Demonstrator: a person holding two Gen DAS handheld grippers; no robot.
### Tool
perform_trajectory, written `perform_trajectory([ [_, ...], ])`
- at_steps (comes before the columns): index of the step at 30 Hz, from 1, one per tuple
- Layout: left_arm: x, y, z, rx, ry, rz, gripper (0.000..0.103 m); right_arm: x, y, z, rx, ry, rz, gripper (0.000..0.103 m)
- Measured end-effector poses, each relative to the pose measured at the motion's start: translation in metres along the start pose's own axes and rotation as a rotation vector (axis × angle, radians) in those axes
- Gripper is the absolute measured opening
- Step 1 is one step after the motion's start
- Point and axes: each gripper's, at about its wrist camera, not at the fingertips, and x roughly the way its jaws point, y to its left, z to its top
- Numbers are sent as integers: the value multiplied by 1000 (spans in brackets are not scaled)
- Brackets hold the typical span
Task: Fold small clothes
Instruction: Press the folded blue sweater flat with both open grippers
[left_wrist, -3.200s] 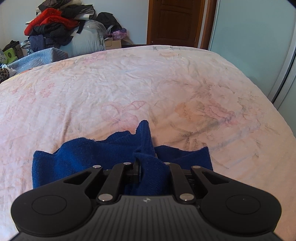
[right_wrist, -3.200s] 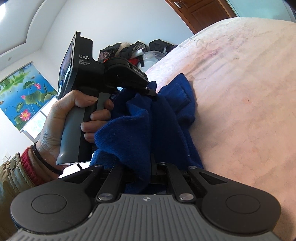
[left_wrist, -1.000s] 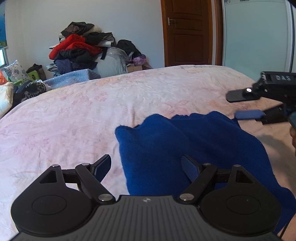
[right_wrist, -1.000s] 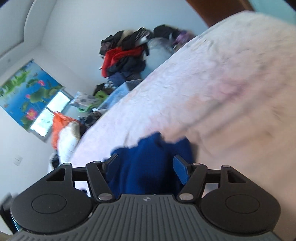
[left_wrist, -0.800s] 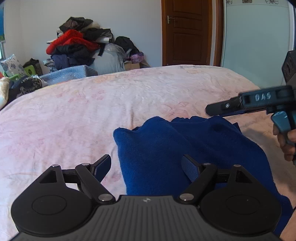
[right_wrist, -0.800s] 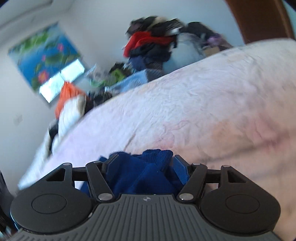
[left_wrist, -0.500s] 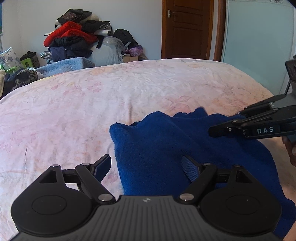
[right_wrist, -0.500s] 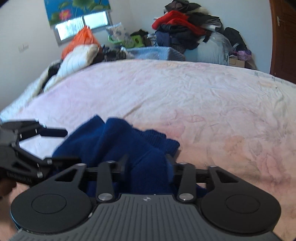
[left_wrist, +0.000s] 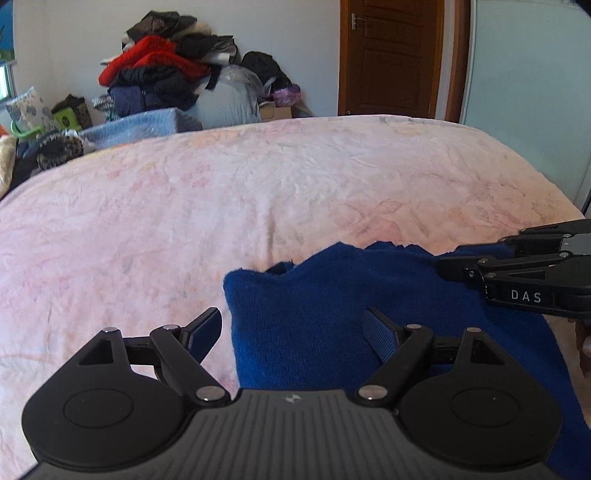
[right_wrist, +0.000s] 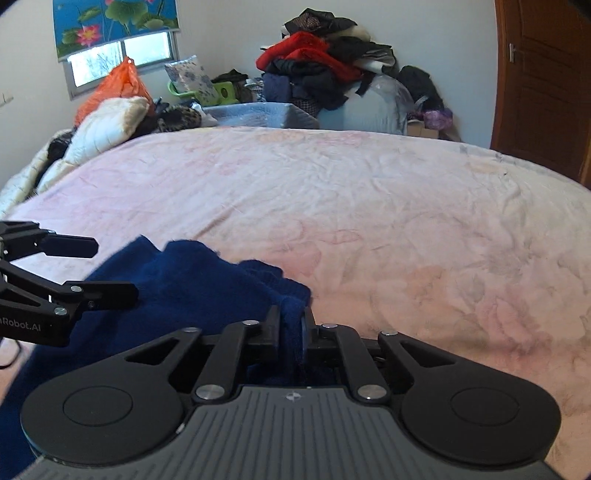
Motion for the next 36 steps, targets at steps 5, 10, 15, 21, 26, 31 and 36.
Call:
perform_trajectory([
  [5,-12,4,-7,-20,-13,3,84,-20,-3,1,64,-64,-81,47],
  [10,-13,-5,-15,-14,-2,-6,84,-49,38,0,-117,-7,108,38],
  [15,-8,-9,-20,2,-7,23,90,-21,39,-8,-76,66,80,49],
  [21,-9,-7,-22,-9,-8,33,91,-34,23,-12,93,-4,-26,50],
  [26,-11,-10,-24,-10,-15,46,91,-72,47,-25,18,-62,-73,56],
  [31,-16,-13,-26,-4,-20,54,91,-83,57,-43,7,-35,-27,56],
  [36,-26,-13,-31,-14,-19,46,91,-70,48,-56,68,6,-64,60],
])
